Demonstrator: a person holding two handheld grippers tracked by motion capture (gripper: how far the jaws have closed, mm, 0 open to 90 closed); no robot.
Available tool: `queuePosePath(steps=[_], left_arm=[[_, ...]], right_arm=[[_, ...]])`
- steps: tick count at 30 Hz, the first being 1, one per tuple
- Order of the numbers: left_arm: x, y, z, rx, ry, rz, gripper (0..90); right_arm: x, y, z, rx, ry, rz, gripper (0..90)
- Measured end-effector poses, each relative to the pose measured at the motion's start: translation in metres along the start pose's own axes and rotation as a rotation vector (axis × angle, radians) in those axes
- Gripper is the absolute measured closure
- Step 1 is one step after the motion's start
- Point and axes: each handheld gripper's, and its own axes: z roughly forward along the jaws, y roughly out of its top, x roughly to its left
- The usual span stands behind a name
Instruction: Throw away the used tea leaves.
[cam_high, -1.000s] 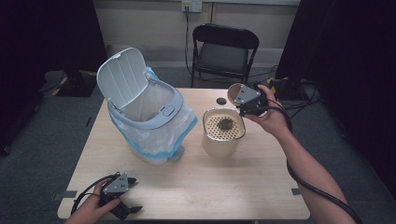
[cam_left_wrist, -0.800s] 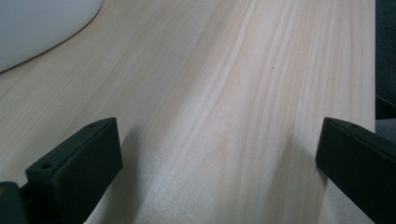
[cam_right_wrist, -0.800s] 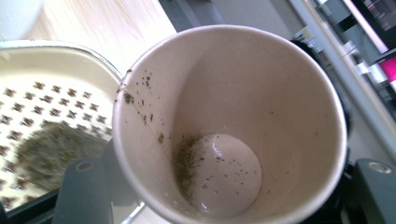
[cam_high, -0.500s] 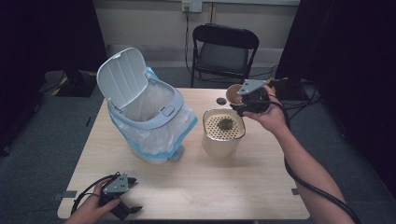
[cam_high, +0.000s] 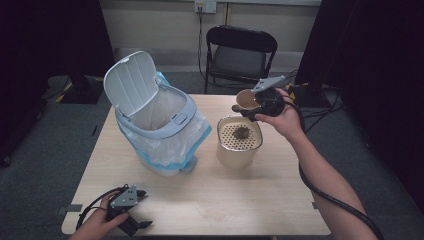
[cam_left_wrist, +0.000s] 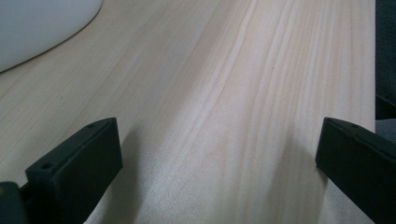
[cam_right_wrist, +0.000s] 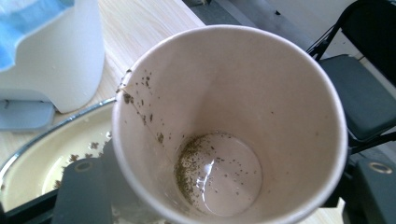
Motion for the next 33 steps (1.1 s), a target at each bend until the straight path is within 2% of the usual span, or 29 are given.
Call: queuePosePath(steps=[4,12,18,25,33], left_arm=[[0.000,0.000,0.000,0.001,0.000,0.000,0.0],[0.000,0.000,0.000,0.000,0.000,-0.001,0.0],[0.000,0.000,0.000,0.000,0.000,0.000,0.0],[0.000,0.000,0.000,-0.003,0.001,-0.003,0.0],[0.000,0.000,0.000,0.003,0.000,0.001,0.0]], right_arm=[[-0.001,0.005,-0.001,-0.006,0.027,0.040,29.3],[-0.002,0.020,-0.002,0.011,0.051,0.055,29.3],[0.000,0.029,-0.004,-0.009,0.078,0.082,29.3],[0.004,0.044,-0.008,-0.006,0.093,0.084,29.2],[0.011,0.063,-0.012,-0.004,0.106,0.056,29.2]])
